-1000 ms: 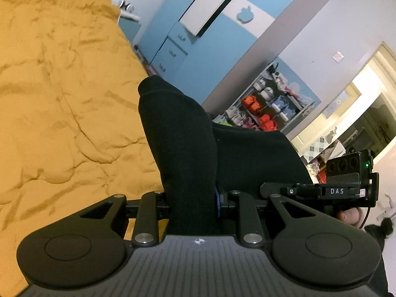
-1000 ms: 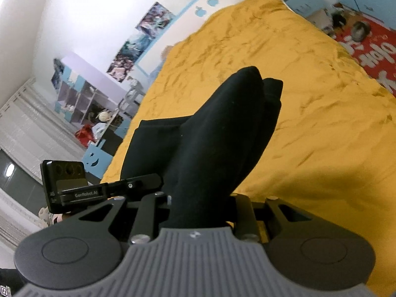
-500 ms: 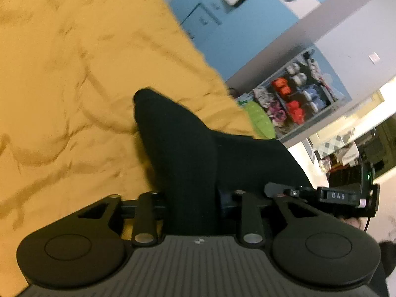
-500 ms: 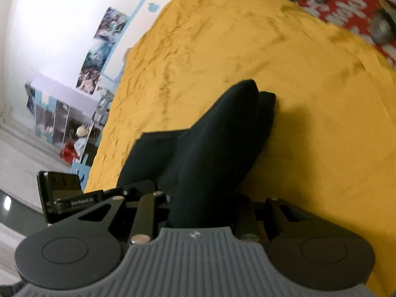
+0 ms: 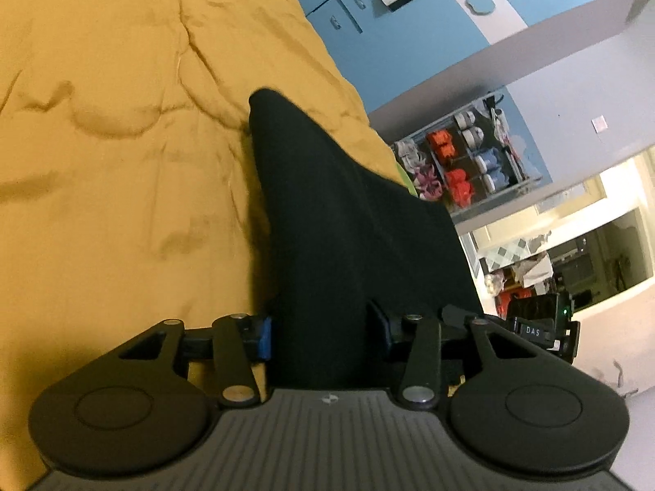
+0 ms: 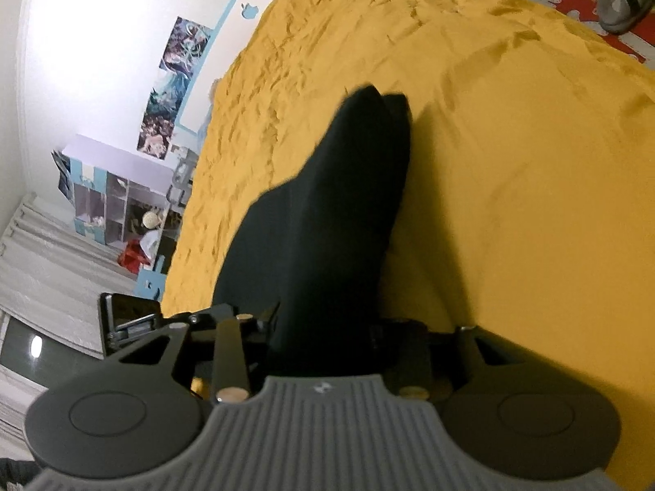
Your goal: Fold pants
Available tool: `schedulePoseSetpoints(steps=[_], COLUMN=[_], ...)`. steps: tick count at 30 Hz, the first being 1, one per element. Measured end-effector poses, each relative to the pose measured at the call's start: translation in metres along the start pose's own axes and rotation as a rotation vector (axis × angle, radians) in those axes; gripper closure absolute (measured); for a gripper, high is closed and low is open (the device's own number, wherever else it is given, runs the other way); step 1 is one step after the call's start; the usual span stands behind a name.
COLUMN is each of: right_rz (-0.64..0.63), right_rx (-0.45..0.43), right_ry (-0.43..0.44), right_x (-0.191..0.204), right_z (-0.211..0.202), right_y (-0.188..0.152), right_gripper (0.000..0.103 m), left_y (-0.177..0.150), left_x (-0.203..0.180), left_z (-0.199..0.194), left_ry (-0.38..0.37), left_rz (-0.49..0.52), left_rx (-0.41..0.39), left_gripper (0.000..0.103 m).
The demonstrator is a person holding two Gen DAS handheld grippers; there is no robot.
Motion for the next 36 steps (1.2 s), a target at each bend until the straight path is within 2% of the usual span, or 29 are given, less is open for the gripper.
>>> schedulePoseSetpoints(steps=[3, 4, 7, 18, 23, 29, 31, 33, 35, 36], right_rz=[-0.015, -0.017, -0.036, -0.077, -0.108, -0.149, -0.159, -0.181, -0.216, -0.244], right_rx=[0.022, 0.019, -0.001, -0.102, -0.116, -0.124, -0.146, -0.174, -0.195, -0.203], right_ry=[-0.038, -0.052, -0.092, -0.234, -0.311, -0.424, -0.466, -0.508, -0.562, -0.591], right_x=[0.003, 0.004, 0.007, 0.03, 0.037, 0.057, 0.068, 0.085, 0.104, 0.114], right_z=[-0.008, -0.01, -0.014, -0.006, -0.011, -0.027, -0.033, -0.037, -0.038, -0.037], right_y=[-0.015, -0.02, -0.032, -0.049, -0.058, -0.092, -0.104, -0.118, -0.132, -0.139], right_gripper=[0.071, 0.072, 0.073, 0.072, 0.072, 0.071, 0.064, 0.052, 0.038, 0.034], left_y=[-0.013, -0.016, -0.025, -0.043, -0.059, -0.081, -0.085, -0.088, -0.091, -0.092], left_x=[-0.004, -0.006, -0.015, -0.019, -0.028, -0.041, -0.045, -0.05, -0.055, -0.06], left_z=[-0.003, -0.004, -0.006, -0.021, -0.028, -0.046, -0.058, -0.071, -0.084, -0.09], left_ry=[0.046, 0.07, 0.124, 0.187, 0.266, 0.369, 0.392, 0.411, 0.443, 0.458], left_rz=[0.045, 0.069, 0.136, 0.17, 0.236, 0.3, 0.29, 0.275, 0.275, 0.285], left_rx=[-0.018, -0.024, -0.057, -0.06, -0.064, -0.054, -0.06, -0.067, -0.081, -0.093], left_gripper=[0.048, 0.045, 0.044, 0.04, 0.04, 0.041, 0.037, 0.031, 0.03, 0.03])
Point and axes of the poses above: each gripper's, at about its wrist camera, not at the fingertips, and z roughly the way its jaws point, x to its left, y to its top, the point moved 3 cm from there along z, roughly the way its jaws point, and after that the axes turned 12 degrees about y, right-handed, at the moved point
